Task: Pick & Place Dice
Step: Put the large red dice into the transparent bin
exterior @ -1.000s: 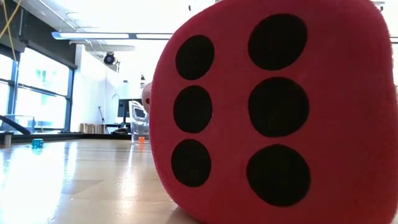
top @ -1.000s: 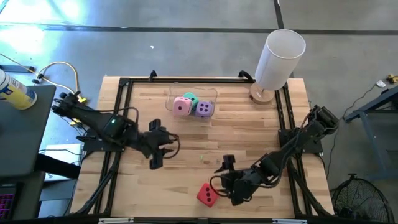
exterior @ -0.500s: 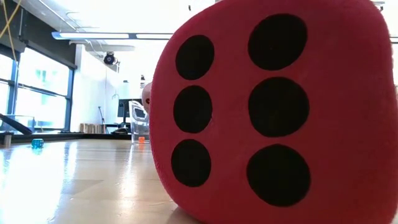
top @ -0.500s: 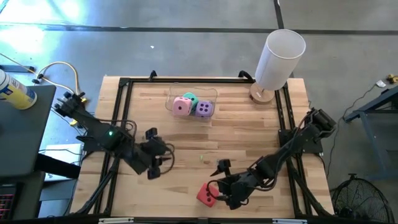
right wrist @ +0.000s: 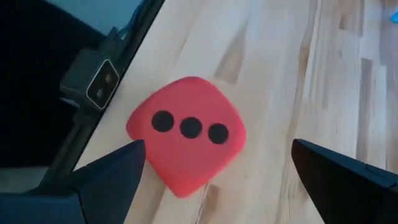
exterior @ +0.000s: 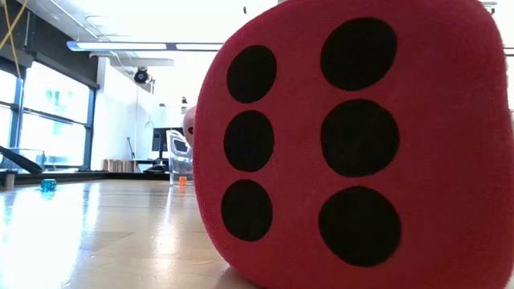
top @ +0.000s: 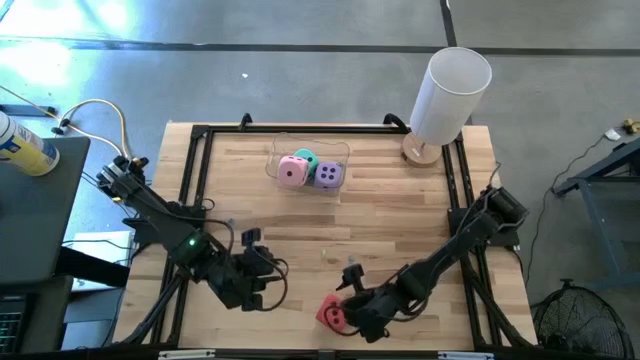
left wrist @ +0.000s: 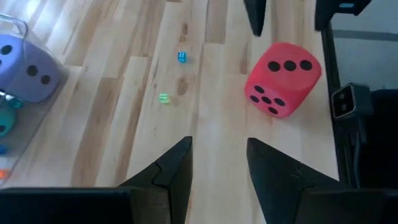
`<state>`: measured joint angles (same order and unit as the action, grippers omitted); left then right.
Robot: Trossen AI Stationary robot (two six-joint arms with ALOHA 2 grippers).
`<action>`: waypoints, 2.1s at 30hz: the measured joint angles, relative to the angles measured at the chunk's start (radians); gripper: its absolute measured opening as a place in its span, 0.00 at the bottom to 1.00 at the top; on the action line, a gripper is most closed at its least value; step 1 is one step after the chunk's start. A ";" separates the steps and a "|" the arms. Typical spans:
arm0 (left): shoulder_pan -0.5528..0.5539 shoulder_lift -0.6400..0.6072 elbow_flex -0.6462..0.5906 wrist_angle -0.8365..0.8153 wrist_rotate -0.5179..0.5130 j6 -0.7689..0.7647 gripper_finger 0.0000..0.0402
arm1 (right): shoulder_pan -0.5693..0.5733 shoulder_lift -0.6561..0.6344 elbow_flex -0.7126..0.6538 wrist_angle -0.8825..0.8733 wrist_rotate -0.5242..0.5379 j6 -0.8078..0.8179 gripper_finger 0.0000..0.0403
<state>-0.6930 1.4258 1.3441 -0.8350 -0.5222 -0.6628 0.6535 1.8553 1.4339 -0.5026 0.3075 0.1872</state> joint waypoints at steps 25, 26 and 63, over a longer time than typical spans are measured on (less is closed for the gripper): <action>0.000 0.000 0.000 0.012 -0.017 0.011 0.36 | -0.042 0.245 0.383 -0.344 -0.110 -0.613 0.98; 0.000 0.000 0.000 0.013 -0.017 0.011 0.36 | -0.042 0.245 0.382 -0.346 -0.112 -0.628 0.98; 0.001 -0.001 0.000 0.012 -0.017 0.012 0.36 | -0.165 0.320 0.385 -0.296 -0.479 -0.683 0.98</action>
<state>-0.6922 1.4246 1.3441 -0.8226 -0.5396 -0.6510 0.4885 2.1754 1.8187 -0.7990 -0.1714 -0.4962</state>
